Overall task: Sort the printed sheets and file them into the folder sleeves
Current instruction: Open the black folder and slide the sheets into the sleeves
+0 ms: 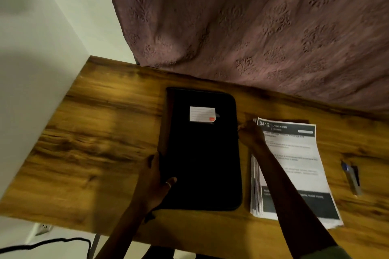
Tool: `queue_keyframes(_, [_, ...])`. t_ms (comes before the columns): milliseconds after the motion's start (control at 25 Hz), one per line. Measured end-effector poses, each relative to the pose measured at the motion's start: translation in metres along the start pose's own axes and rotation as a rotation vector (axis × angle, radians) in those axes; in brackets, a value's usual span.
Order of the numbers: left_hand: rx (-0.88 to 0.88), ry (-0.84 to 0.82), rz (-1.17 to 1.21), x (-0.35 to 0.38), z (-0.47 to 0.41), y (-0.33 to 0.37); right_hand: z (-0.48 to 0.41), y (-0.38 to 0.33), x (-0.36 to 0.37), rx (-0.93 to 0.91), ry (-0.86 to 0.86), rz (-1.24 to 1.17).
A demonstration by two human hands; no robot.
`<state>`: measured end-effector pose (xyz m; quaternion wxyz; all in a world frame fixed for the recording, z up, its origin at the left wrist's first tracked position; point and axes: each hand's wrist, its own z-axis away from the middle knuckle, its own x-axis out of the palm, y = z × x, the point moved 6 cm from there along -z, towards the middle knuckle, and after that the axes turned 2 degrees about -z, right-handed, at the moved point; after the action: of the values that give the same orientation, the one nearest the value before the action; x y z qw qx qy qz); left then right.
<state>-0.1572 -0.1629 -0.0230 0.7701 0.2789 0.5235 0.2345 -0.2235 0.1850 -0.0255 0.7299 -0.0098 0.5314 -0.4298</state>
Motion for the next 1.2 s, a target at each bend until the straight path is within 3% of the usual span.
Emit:
queue_keyframes(320, [-0.076, -0.015, -0.021, 0.006, 0.001, -0.008, -0.084, -0.049, -0.023, -0.119, 0.029, -0.040])
queue_keyframes(640, [-0.038, 0.043, -0.048, 0.010, 0.004, -0.019, -0.114, -0.117, -0.024, -0.239, -0.138, 0.251])
queue_keyframes(960, [-0.029, 0.017, 0.030, 0.012, 0.002, -0.020, -0.111, -0.202, 0.035, -0.364, -0.287, 0.338])
queue_keyframes(1080, [-0.009, 0.031, 0.069, 0.013, 0.001, -0.023, -0.114, -0.222, 0.067, -0.296, -0.304, 0.355])
queue_keyframes(1200, [-0.005, 0.035, 0.058, 0.015, -0.001, -0.024, -0.107, -0.244, 0.081, -0.392, -0.371, 0.336])
